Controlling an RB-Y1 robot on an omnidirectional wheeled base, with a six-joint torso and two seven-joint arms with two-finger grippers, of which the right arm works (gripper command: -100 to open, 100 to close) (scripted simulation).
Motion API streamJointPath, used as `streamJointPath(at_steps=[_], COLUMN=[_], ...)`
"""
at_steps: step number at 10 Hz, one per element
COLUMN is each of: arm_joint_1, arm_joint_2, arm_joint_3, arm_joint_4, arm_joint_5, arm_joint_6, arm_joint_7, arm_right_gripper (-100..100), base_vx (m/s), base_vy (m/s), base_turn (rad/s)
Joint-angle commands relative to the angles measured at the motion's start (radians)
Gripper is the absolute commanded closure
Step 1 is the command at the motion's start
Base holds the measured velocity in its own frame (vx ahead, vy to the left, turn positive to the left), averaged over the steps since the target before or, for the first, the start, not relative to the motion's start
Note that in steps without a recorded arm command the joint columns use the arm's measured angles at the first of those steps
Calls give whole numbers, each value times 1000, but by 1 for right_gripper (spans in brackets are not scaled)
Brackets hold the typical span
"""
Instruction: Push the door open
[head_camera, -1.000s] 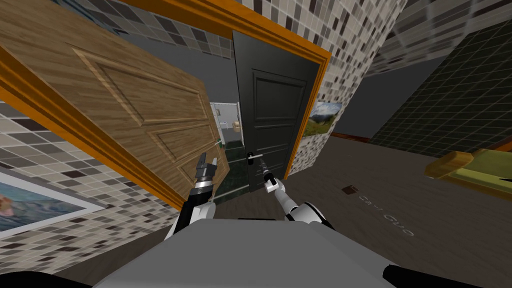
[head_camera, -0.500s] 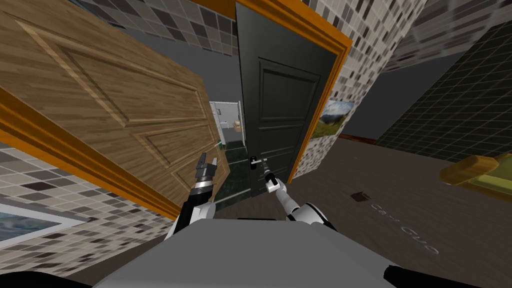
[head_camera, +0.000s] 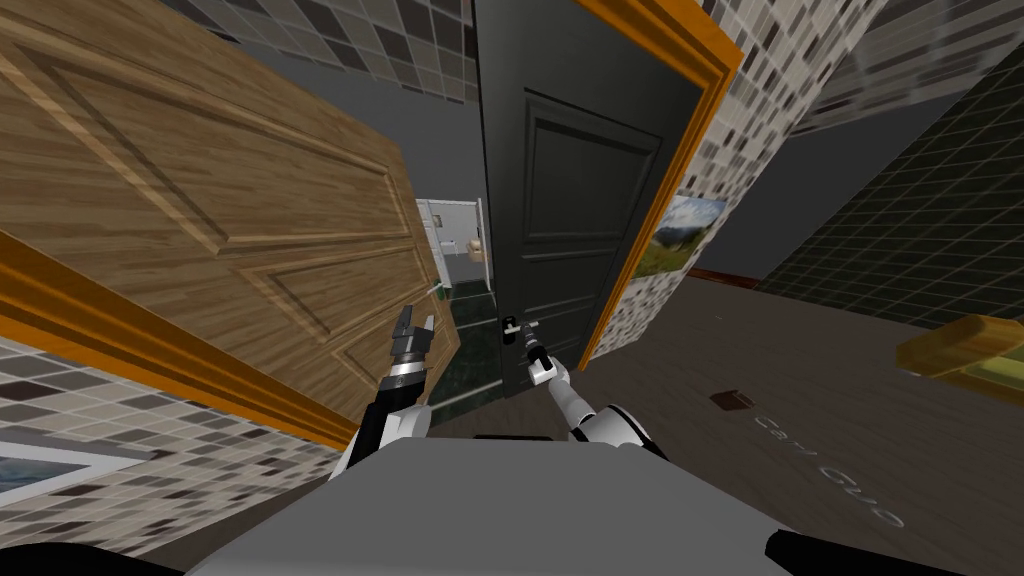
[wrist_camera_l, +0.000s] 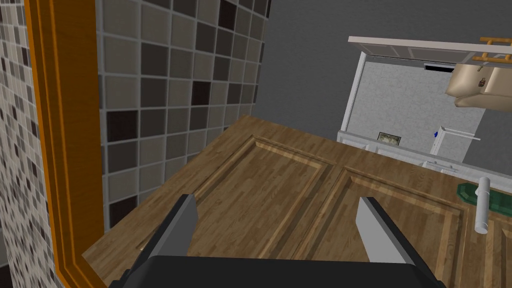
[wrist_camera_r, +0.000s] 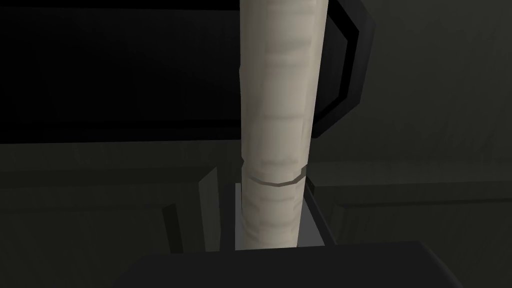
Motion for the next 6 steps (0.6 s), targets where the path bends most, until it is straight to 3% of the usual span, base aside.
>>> streamJointPath(at_steps=[1,4,6], arm_joint_1=[5,5,0], arm_joint_2=[0,0,-13], arm_joint_3=[2,2,-13], arm_joint_4=[3,3,1], arm_joint_5=[1,1,-4], arm_joint_6=[2,2,1], arm_joint_7=[1,1,5], arm_right_gripper=[100,100,100], base_vx=[-10,0,86], base_vy=[-7,0,80], base_turn=[14,0,-31])
